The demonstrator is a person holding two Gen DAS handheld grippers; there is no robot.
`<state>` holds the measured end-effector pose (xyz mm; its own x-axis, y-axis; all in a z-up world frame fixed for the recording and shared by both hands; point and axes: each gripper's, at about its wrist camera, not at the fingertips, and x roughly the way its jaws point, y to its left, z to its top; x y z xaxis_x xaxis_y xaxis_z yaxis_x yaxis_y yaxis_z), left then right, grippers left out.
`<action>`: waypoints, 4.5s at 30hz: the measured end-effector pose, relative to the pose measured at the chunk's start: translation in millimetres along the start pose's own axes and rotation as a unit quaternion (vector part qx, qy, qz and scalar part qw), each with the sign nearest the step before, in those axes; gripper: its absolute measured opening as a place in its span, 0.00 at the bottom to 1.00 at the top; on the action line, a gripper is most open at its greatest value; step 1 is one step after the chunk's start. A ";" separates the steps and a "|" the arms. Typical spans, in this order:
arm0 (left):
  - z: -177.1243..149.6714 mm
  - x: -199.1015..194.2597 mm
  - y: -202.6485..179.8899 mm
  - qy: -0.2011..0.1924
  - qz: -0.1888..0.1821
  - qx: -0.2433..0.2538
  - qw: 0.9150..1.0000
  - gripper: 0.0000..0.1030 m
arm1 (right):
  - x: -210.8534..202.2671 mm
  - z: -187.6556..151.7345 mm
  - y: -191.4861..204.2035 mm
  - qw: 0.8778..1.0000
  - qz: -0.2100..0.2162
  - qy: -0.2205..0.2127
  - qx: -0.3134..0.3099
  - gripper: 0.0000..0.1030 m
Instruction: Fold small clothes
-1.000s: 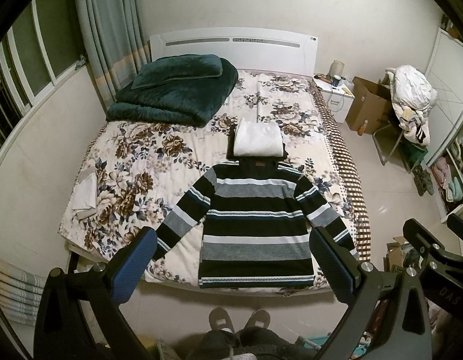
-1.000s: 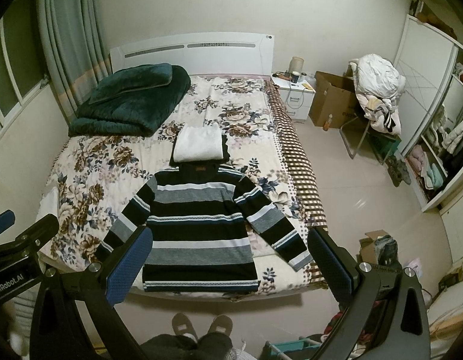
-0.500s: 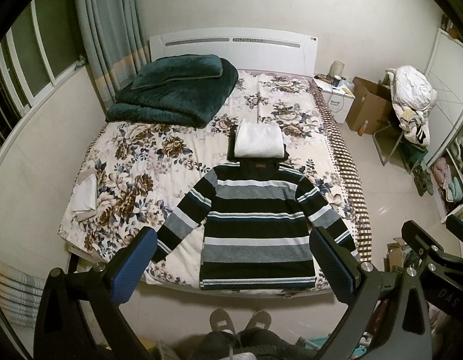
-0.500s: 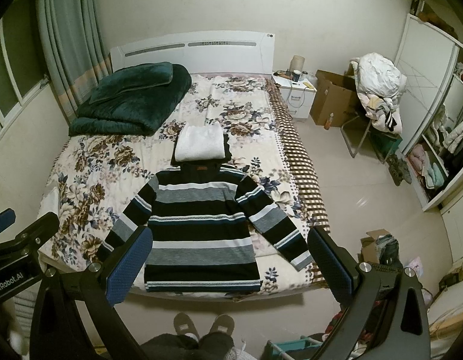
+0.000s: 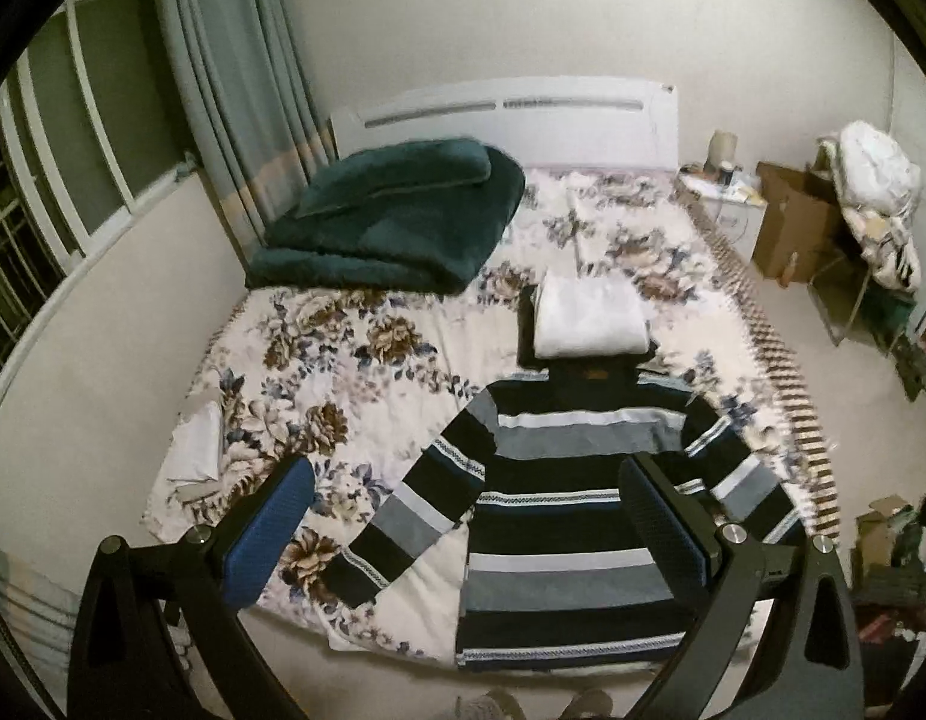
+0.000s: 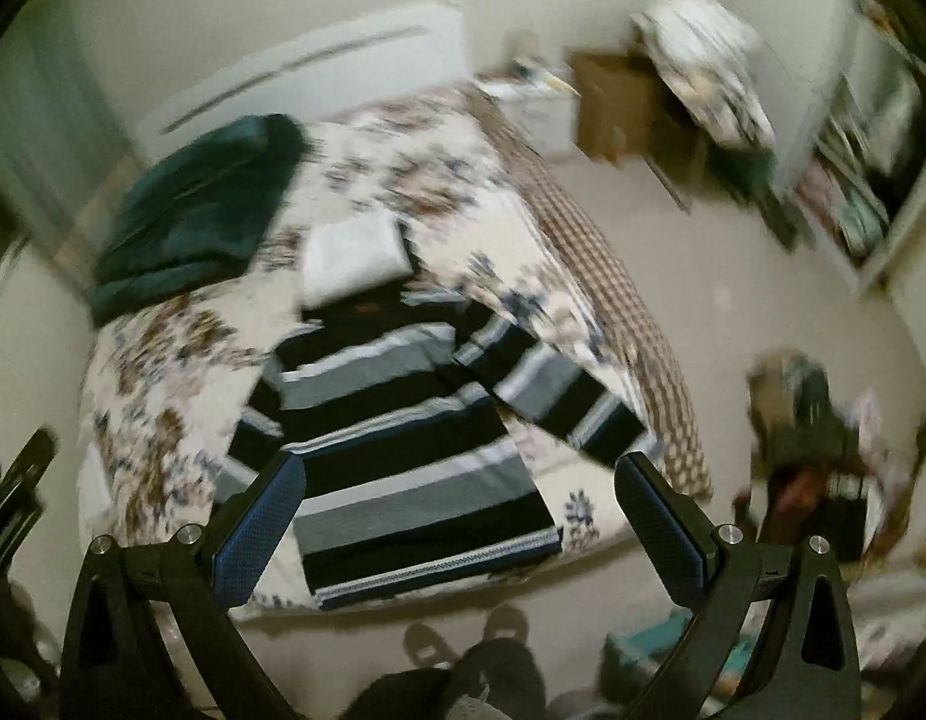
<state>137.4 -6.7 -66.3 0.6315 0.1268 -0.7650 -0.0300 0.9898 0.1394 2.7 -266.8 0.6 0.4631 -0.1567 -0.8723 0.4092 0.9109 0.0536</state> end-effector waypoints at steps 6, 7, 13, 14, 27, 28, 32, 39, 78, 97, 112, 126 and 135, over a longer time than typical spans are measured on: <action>-26.6 111.0 -32.0 0.065 0.022 0.014 0.998 1.00 | 144.0 -3.4 -111.1 0.988 -0.030 0.072 0.136 1.00; -33.7 128.0 -40.3 0.077 0.028 0.016 0.997 1.00 | 173.1 -6.1 -133.5 0.982 -0.043 0.087 0.161 1.00; -80.0 236.9 -88.4 0.149 0.053 0.015 0.987 1.00 | 331.9 -25.7 -265.8 0.953 -0.086 0.137 0.255 1.00; -89.0 257.4 -96.6 0.160 0.052 0.012 0.986 1.00 | 359.3 -28.8 -286.4 0.950 -0.084 0.144 0.265 1.00; -179.2 432.0 -157.9 0.256 0.065 0.027 0.964 1.00 | 575.6 -114.3 -430.9 0.890 -0.085 0.185 0.409 0.96; -181.7 438.0 -158.3 0.258 0.064 0.032 0.964 1.00 | 578.8 -115.1 -430.9 0.891 -0.097 0.174 0.409 0.96; -185.7 449.7 -156.8 0.253 0.060 0.048 0.964 1.00 | 583.9 -111.8 -415.9 0.903 -0.118 0.143 0.387 0.83; -178.0 445.5 -135.8 0.241 0.053 0.044 0.968 1.00 | 573.4 -96.9 -402.5 0.918 -0.111 0.140 0.354 0.06; -215.5 408.0 152.0 0.222 0.142 -0.195 0.945 1.00 | 596.9 -3.4 372.9 0.947 0.125 0.206 -0.213 0.60; -360.4 443.0 267.7 0.284 0.058 -0.461 0.838 1.00 | 581.2 -27.0 199.8 0.959 0.057 0.263 -0.091 0.69; -285.9 410.8 231.3 0.201 0.100 -0.388 0.894 0.08 | 574.1 -19.3 195.8 0.961 0.064 0.248 -0.104 0.69; -99.5 361.3 130.2 0.082 0.039 -0.206 0.974 0.08 | 557.2 28.1 115.6 0.970 0.079 0.225 -0.038 0.69; -14.1 406.2 -105.4 0.071 -0.084 -0.078 0.991 0.08 | 563.8 79.7 -9.6 0.979 0.038 0.200 -0.003 0.69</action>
<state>386.1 -58.6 -400.6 0.5224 -0.0444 -0.8515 -0.0602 0.9942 -0.0888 322.5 -394.3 -453.0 0.1474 0.0722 -0.9864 0.3795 0.9169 0.1238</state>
